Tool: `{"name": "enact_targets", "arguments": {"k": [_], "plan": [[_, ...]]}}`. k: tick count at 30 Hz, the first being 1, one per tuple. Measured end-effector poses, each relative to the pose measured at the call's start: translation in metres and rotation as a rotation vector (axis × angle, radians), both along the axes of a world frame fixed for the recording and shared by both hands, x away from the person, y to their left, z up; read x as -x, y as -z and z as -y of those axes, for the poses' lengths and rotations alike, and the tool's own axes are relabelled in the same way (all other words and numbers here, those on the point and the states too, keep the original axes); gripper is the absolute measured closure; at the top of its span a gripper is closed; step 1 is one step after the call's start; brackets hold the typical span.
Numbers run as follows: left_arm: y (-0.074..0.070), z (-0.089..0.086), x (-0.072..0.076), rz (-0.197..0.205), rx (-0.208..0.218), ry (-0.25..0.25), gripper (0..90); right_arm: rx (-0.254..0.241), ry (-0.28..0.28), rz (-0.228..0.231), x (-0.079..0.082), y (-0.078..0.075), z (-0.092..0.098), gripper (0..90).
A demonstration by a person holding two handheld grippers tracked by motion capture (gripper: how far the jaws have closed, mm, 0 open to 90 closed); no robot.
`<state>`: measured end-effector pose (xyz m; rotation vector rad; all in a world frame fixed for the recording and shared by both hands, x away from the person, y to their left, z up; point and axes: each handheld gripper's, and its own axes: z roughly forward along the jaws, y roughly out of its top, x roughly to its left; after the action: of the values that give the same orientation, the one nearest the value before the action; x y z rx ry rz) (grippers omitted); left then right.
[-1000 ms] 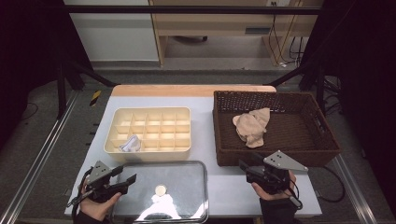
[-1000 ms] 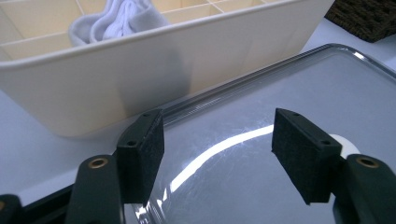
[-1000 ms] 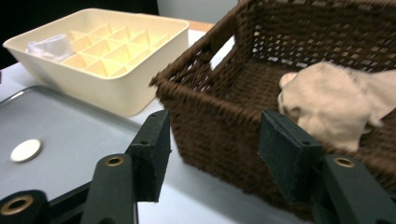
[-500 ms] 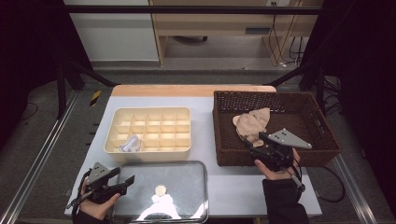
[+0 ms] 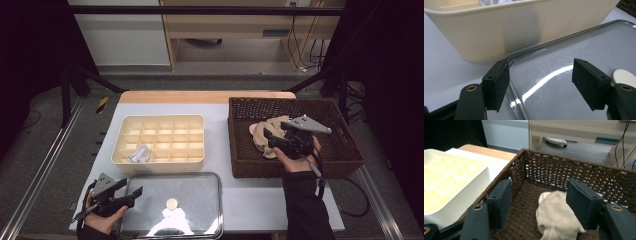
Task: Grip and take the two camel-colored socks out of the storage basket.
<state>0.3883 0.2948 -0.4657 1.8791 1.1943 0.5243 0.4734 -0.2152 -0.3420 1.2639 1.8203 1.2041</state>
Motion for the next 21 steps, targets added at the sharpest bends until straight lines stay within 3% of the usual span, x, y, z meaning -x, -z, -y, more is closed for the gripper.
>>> {"name": "enact_targets", "arguments": {"k": [11,21], "plan": [[0.003,0.000,-0.002,-0.010,-0.014,0.002,29.2,-0.001,0.030,-0.027,-0.045,-0.013,0.003,36.8],[0.004,0.000,-0.002,-0.012,-0.026,0.000,28.7,0.058,0.060,-0.064,-0.078,-0.008,-0.001,37.1]]}}
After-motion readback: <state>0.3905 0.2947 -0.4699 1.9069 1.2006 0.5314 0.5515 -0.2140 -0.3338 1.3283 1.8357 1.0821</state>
